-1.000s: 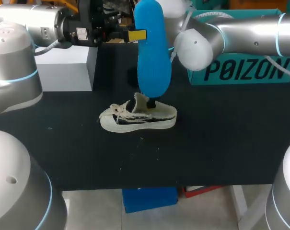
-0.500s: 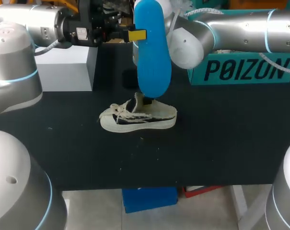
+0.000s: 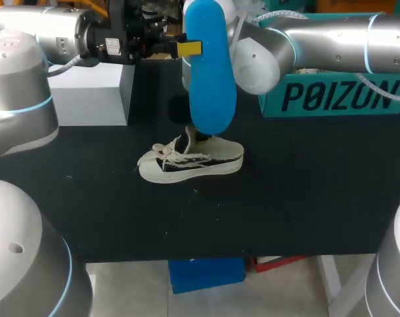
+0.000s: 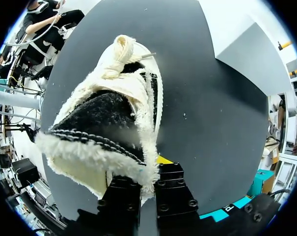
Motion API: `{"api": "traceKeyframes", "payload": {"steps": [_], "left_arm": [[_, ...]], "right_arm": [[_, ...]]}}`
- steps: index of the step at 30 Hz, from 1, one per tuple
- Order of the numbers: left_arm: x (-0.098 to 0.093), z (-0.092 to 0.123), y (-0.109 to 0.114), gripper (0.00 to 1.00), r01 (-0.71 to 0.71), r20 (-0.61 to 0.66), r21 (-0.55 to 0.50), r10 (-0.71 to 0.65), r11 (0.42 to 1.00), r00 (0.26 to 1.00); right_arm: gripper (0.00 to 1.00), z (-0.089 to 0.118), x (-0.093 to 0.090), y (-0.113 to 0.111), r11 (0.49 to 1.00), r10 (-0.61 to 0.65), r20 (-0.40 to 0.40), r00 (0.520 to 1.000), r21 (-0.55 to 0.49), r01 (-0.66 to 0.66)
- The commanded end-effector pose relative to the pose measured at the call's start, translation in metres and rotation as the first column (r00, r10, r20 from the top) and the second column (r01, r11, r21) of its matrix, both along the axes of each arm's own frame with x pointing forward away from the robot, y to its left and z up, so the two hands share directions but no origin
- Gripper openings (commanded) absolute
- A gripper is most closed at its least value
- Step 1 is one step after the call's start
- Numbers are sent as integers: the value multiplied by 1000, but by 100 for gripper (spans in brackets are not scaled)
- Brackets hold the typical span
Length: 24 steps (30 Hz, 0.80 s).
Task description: Take the shoe out of the shoebox, open the shoe tongue, remove and reinsert the insole, then place the shoe into the shoebox
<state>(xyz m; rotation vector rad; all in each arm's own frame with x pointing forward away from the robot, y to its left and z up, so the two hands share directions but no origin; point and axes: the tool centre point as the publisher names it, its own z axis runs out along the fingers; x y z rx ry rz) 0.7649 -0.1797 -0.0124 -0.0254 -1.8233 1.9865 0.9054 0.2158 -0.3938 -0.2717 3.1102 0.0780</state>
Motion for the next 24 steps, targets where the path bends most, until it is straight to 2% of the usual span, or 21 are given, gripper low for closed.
{"api": "traceKeyframes", "payload": {"steps": [1, 5, 12, 15, 19, 21, 24], "left_arm": [[0, -1, -1, 0, -2, 1, 0, 2, 1000, 1000], [0, -1, -1, 0, -2, 1, 0, 2, 1000, 1000], [0, -1, -1, 0, -2, 1, 0, 2, 1000, 1000], [0, -1, -1, 0, -2, 1, 0, 2, 1000, 1000], [0, -1, -1, 0, -2, 1, 0, 2, 1000, 1000], [0, -1, -1, 0, -2, 1, 0, 2, 1000, 1000], [0, -1, -1, 0, -2, 1, 0, 2, 1000, 1000]], "right_arm": [[0, 0, 0, 1, 1000, -2, 1, 1000, -3, 2], [0, 1, 0, 2, 1000, -2, -19, 1000, 5, 2], [0, 42, -3, -5, 985, -158, -16, 987, 62, 159], [0, 55, -6, -10, 967, -252, 28, 967, 44, 251], [0, 72, -1, -18, 896, -445, 65, 893, 46, 443], [0, 77, 3, -23, 841, -540, 91, 837, 45, 539], [0, 83, 7, -30, 732, -681, 94, 727, 56, 679]]}}
